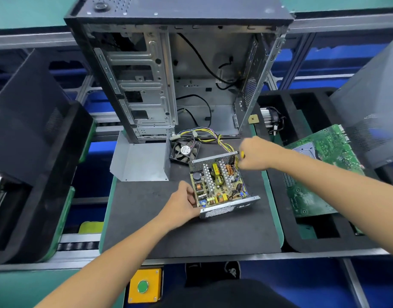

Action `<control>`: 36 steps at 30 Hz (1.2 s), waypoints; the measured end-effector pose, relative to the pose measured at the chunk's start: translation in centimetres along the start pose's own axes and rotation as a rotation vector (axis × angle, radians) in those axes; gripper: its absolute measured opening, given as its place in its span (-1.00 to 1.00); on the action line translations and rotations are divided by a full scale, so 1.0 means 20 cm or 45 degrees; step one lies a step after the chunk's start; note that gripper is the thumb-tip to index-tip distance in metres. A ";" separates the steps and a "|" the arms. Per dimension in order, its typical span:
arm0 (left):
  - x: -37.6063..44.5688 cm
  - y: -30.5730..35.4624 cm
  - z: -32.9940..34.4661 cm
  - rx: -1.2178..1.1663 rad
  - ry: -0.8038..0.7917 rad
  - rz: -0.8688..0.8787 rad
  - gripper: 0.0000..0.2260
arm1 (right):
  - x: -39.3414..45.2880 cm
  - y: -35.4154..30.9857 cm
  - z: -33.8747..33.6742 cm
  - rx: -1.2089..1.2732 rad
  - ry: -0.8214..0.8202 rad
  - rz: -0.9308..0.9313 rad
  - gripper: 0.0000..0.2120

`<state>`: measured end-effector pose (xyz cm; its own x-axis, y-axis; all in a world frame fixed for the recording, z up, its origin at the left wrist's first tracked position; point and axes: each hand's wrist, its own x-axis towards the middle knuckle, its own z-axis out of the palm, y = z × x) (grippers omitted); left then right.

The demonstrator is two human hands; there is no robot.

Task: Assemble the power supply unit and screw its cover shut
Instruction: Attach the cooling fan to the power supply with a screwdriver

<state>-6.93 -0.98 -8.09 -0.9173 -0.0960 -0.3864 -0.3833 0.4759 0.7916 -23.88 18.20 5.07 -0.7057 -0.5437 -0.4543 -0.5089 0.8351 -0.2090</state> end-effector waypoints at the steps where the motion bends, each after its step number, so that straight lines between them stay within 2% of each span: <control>1: 0.01 0.00 0.00 0.010 0.011 -0.013 -0.48 | 0.00 0.03 0.01 -0.032 -0.130 0.051 -0.73; 3: 0.02 0.02 0.02 0.043 0.056 -0.009 -0.35 | 0.00 0.06 0.06 -0.125 -0.307 0.073 -0.64; 6: 0.03 0.06 0.03 0.046 0.091 -0.027 -0.09 | 0.03 0.08 0.14 -0.077 -0.454 0.107 -0.65; 7: 0.04 0.06 0.04 0.018 0.093 -0.010 -0.11 | 0.05 0.08 0.16 -0.020 -0.482 0.127 -0.66; 9: 0.06 0.08 0.03 0.024 0.103 0.093 -0.33 | 0.07 0.10 0.19 0.104 -0.495 0.153 -0.69; 10: 0.06 0.09 0.03 0.041 0.089 0.117 -0.37 | 0.08 0.12 0.19 0.176 -0.490 0.170 -0.73; 14: 0.09 0.10 0.03 0.108 0.032 0.112 -0.28 | 0.11 0.15 0.22 0.412 -0.362 0.241 -0.90; 17: 0.08 0.10 0.03 0.091 0.079 0.129 -0.34 | 0.14 0.14 0.24 0.572 -0.261 0.275 -0.81; 20: 0.05 0.12 0.02 0.135 0.138 0.172 -0.41 | 0.15 0.16 0.25 0.727 -0.233 0.225 -0.29; 22: 0.03 0.14 0.02 0.148 0.168 0.209 -0.44 | 0.17 0.18 0.24 0.684 -0.271 0.134 -0.18; 24: 0.02 0.14 0.02 0.189 0.191 0.199 -0.45 | 0.19 0.18 0.23 0.570 -0.277 0.063 -0.22; 26: 0.02 0.14 0.02 0.180 0.171 0.172 -0.44 | 0.21 0.18 0.24 0.480 -0.223 0.023 -0.39; 28: 0.03 0.12 0.03 0.139 0.143 0.166 -0.41 | 0.22 0.18 0.25 0.503 -0.183 0.010 -0.58; 30: 0.04 0.12 0.03 0.137 0.144 0.147 -0.39 | 0.23 0.18 0.25 0.536 -0.170 0.006 -0.69; 33: 0.04 0.12 0.03 0.169 0.147 0.128 -0.41 | 0.24 0.18 0.25 0.476 -0.144 -0.004 -0.79; 36: 0.03 0.10 0.02 0.190 0.165 0.125 -0.43 | 0.26 0.18 0.25 0.482 -0.155 0.005 -0.80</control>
<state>-8.29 0.33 -6.97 -0.9593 -0.1500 -0.2392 -0.2801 0.6119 0.7397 -26.81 18.82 -2.40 -0.6321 -0.5453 -0.5505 -0.2724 0.8215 -0.5010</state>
